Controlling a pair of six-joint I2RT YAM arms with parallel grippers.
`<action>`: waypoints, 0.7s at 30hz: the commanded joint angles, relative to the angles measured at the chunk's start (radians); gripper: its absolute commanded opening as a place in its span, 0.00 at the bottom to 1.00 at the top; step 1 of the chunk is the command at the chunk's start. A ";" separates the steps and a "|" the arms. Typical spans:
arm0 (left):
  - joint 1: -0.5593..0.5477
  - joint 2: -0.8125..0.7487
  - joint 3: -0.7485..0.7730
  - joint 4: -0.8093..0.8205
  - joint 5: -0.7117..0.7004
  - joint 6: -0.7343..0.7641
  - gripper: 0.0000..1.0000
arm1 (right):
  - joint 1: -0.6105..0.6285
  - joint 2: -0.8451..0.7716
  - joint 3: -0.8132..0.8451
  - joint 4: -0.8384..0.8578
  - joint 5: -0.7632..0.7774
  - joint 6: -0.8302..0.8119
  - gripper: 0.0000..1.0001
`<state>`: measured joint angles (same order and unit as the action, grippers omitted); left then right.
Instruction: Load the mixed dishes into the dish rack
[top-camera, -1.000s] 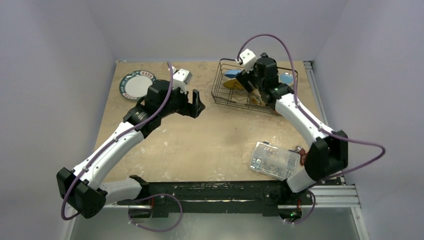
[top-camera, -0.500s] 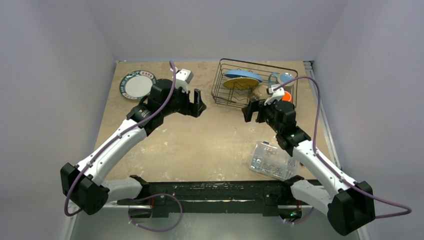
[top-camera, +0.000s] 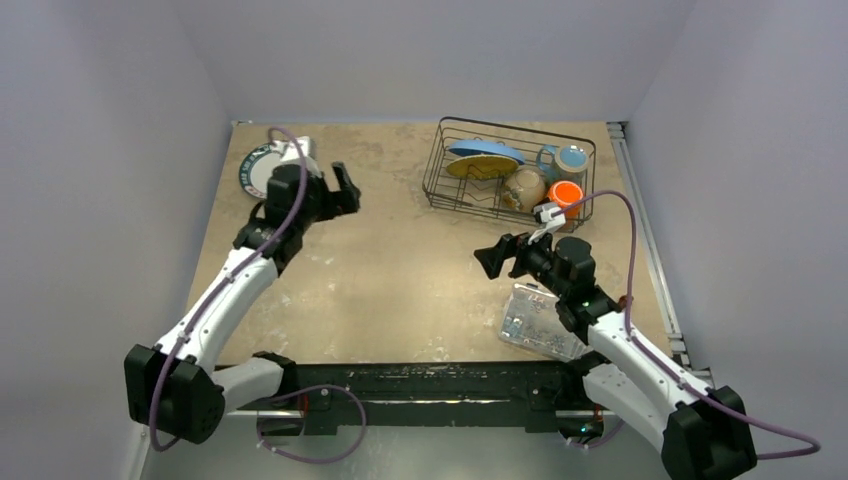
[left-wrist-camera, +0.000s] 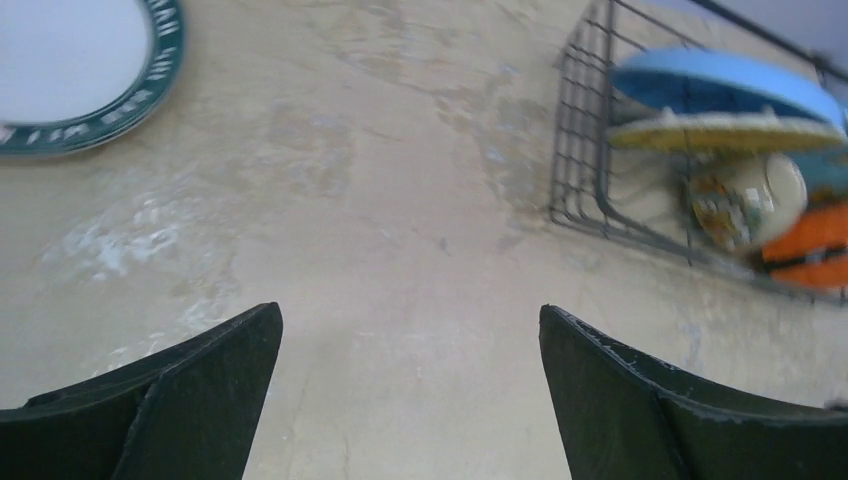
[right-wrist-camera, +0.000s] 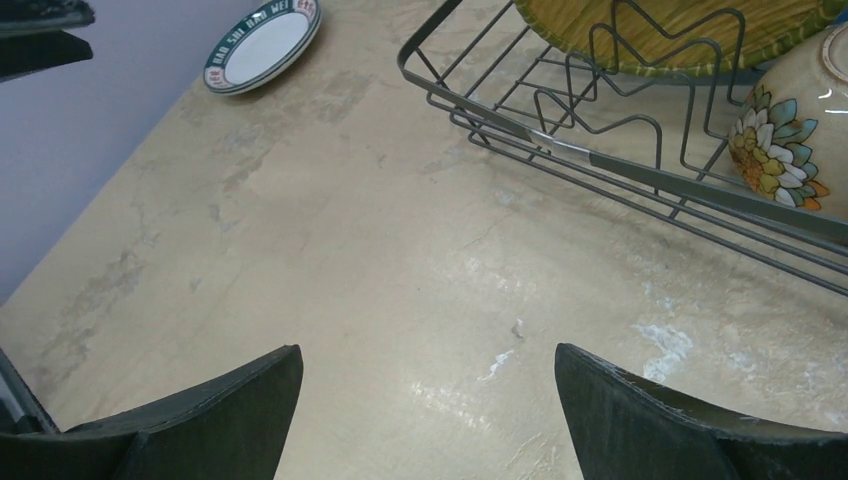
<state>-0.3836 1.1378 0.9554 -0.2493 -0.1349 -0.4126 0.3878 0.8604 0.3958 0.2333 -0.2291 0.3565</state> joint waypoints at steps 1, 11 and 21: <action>0.326 0.089 -0.022 0.050 0.192 -0.404 1.00 | 0.000 -0.024 -0.042 0.148 -0.063 0.016 0.99; 0.563 0.477 0.203 -0.028 0.135 -0.842 0.81 | 0.000 -0.045 -0.071 0.160 -0.061 -0.024 0.99; 0.566 0.737 0.463 -0.314 -0.114 -1.116 0.90 | -0.001 -0.029 -0.091 0.184 -0.036 -0.033 0.99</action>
<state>0.1783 1.8000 1.3724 -0.4587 -0.1566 -1.3991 0.3878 0.8299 0.3145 0.3618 -0.2794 0.3458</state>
